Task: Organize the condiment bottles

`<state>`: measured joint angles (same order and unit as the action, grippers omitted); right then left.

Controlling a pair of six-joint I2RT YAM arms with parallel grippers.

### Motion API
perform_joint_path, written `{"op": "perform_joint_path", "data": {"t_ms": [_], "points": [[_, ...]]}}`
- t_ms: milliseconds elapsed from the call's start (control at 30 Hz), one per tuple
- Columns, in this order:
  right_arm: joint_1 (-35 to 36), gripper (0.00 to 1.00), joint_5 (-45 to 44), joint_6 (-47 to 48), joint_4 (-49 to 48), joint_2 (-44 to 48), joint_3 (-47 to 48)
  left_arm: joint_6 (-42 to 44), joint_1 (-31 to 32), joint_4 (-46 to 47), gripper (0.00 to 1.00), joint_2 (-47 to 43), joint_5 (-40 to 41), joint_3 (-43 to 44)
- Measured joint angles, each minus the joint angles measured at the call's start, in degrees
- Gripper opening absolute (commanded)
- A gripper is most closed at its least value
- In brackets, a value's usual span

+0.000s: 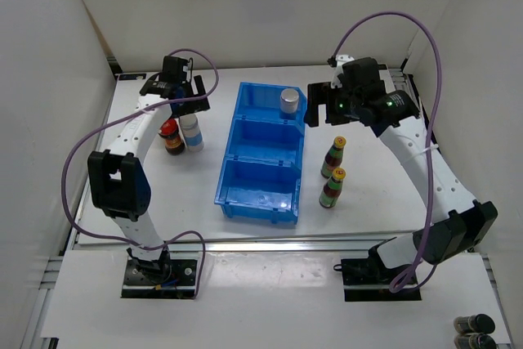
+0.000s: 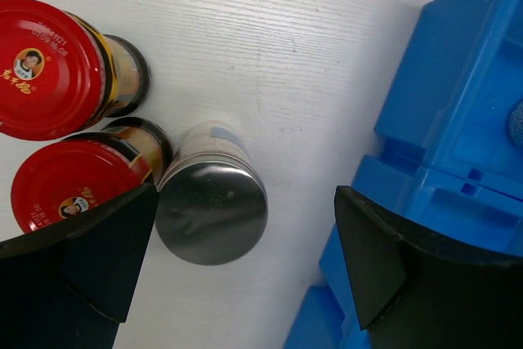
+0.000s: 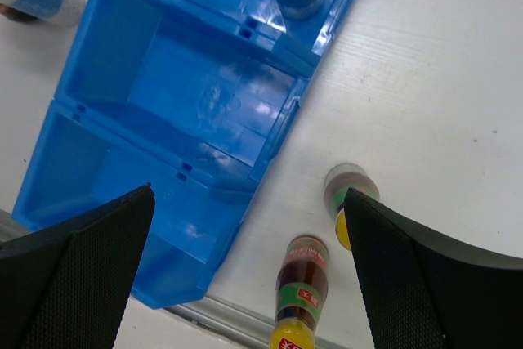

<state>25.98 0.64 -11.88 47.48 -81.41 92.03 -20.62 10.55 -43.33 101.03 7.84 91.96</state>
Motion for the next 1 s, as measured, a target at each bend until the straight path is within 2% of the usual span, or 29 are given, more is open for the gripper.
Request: {"op": "perform_joint_path", "data": {"t_ms": [667, 733, 767, 800, 1000], "points": [[0.00, 1.00, -0.74, 0.83, 2.16, 0.00, -1.97, -0.39, -0.26, 0.48, 1.00, 0.39, 2.25, -2.19], [0.00, 1.00, -0.90, 0.96, 2.10, 0.00, -2.23, -0.44, -0.24, 0.92, 0.96, 0.81, 2.12, -2.36], [0.00, 1.00, -0.92, 1.01, 2.12, 0.04, -2.49, -0.46, -0.24, 1.07, 0.92, 0.94, 2.08, -2.36], [0.00, 1.00, -0.94, 1.03, 2.19, 0.04, -2.80, -0.50, -0.24, 1.09, 0.83, 1.20, 1.79, -2.40], [0.00, 1.00, -1.38, 1.40, 2.56, 0.26, -3.61, 0.04, -0.48, 1.33, 0.76, 3.52, 0.33, -2.40]]}}
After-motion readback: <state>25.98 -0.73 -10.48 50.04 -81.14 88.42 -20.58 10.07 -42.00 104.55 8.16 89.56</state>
